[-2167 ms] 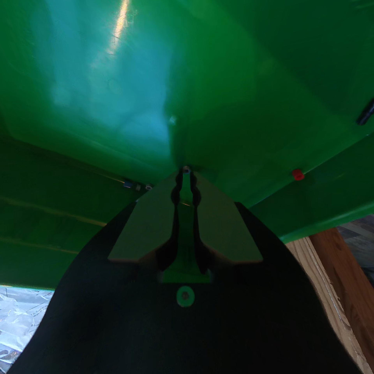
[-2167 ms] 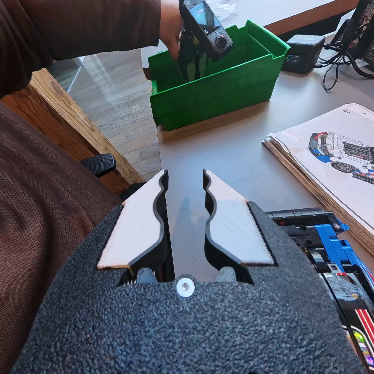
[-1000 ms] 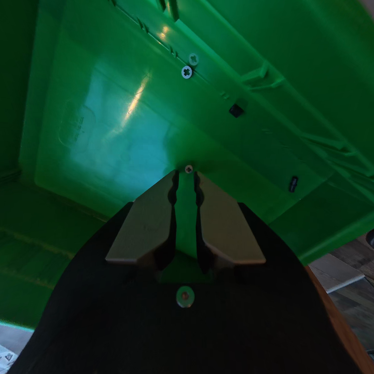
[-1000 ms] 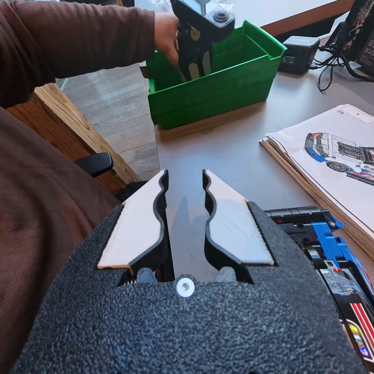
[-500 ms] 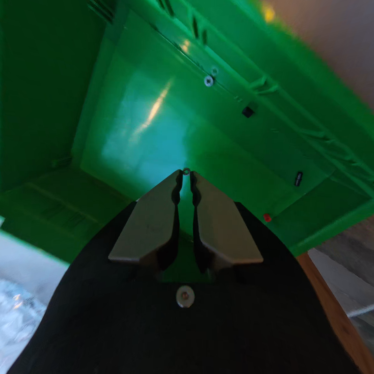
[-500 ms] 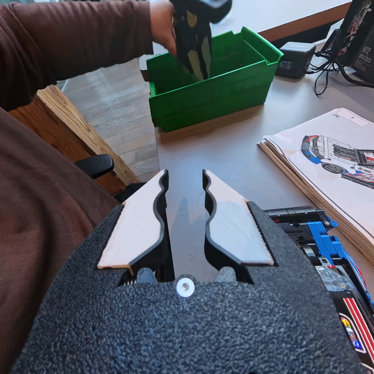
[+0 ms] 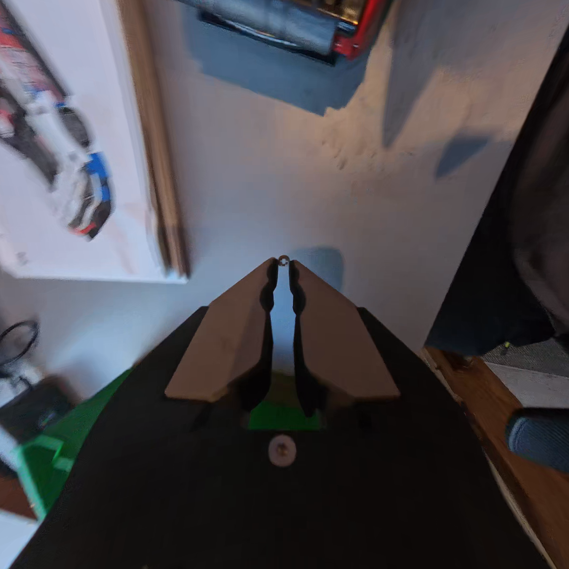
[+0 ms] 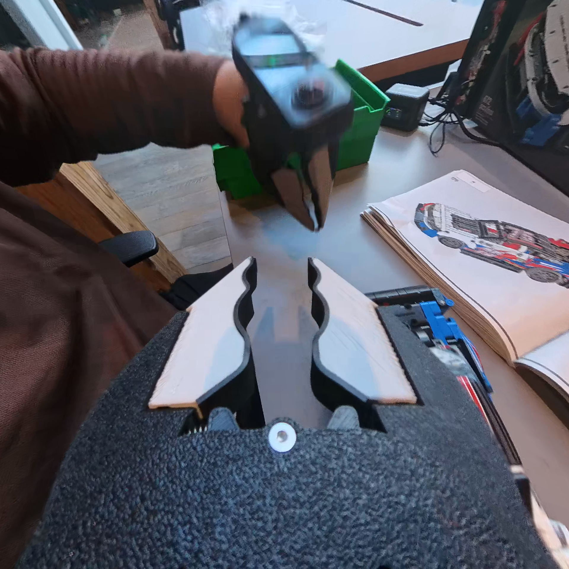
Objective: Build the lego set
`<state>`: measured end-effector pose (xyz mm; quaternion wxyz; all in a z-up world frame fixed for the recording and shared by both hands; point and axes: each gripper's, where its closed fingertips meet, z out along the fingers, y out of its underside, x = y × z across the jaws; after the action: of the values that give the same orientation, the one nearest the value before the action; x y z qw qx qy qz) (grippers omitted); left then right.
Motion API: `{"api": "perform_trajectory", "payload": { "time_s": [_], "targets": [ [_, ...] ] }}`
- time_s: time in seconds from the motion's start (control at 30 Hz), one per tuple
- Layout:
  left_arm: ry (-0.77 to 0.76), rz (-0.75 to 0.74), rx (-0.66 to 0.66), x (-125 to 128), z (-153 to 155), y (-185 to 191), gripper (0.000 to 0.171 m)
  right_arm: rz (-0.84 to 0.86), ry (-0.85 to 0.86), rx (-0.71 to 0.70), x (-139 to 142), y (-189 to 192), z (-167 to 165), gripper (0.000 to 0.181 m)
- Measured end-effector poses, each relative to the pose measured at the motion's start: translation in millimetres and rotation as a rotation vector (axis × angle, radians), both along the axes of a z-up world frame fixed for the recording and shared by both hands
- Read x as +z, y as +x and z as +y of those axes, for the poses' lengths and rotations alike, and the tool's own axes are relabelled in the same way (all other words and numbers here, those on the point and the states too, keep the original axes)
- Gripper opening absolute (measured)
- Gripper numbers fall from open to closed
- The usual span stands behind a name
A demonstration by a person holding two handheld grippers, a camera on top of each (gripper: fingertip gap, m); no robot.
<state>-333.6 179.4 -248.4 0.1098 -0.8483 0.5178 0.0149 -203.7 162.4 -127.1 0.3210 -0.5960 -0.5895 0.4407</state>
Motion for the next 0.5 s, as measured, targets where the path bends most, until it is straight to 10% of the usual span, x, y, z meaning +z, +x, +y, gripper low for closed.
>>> {"api": "perform_trajectory", "payload": {
  "time_s": [0.13,0.5],
  "targets": [
    [-0.069,-0.002,-0.041,-41.7,-2.9,8.9,0.004,-0.007,0.009,-0.031,-2.1,17.3,5.1,0.028],
    [-0.049,-0.014,-0.034,-29.1,-2.4,3.8,0.013,-0.034,0.081,-0.135,-8.4,55.3,28.7,0.028]
  ]
}}
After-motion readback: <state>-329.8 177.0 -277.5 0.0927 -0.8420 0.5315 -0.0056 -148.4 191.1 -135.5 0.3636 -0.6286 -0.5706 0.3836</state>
